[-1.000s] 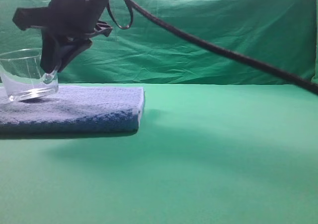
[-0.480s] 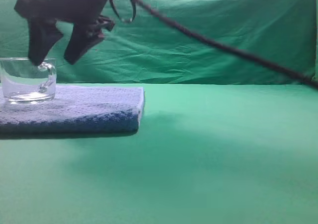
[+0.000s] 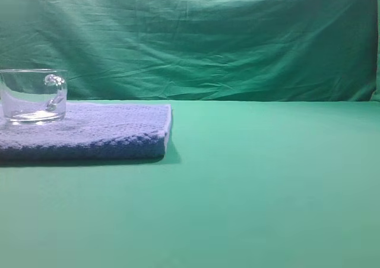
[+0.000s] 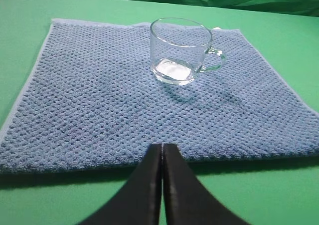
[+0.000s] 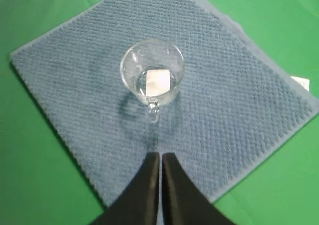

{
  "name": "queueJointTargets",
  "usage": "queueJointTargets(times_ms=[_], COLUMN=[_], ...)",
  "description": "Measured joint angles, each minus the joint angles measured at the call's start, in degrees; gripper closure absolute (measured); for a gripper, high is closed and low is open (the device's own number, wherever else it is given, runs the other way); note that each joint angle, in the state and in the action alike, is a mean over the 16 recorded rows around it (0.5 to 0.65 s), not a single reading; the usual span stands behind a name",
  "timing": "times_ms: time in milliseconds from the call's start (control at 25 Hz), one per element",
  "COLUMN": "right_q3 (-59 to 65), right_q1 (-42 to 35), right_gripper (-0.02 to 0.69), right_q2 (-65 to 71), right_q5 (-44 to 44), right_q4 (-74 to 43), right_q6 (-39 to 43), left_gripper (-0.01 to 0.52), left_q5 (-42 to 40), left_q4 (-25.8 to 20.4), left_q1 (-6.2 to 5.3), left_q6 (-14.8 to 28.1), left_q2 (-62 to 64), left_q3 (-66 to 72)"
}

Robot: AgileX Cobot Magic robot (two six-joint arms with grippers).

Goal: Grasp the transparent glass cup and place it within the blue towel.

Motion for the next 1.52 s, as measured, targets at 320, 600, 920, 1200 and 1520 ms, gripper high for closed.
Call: queueJointTargets(times_ms=[320,600,920,1200,1520], right_q3=[23.52,46.97,65.4,71.14,72.18], right_q1=[-0.03,-0.03,-0.03,-0.38,-3.47], right_gripper=[0.665,0.665,0.665,0.665,0.665], right_q2=[-17.9,-34.75,-52.47,-62.45,-68.16], right_q5=[-14.55,-30.27,-37.75,-36.91,-35.49], right_q4=[0.43,2.09,3.58,-1.32,-11.12], right_q6=[0.28,0.36,0.69,5.8,13.76], left_gripper=[0.514,0.514,0.514,0.514,0.514], left_q5=[0.0,0.0,0.0,0.0,0.0], left_q4=[0.0,0.0,0.0,0.0,0.0], left_q1=[0.0,0.0,0.0,0.0,0.0], left_q6=[0.0,0.0,0.0,0.0,0.0], left_q2=[0.0,0.0,0.0,0.0,0.0], left_q3=[0.0,0.0,0.0,0.0,0.0])
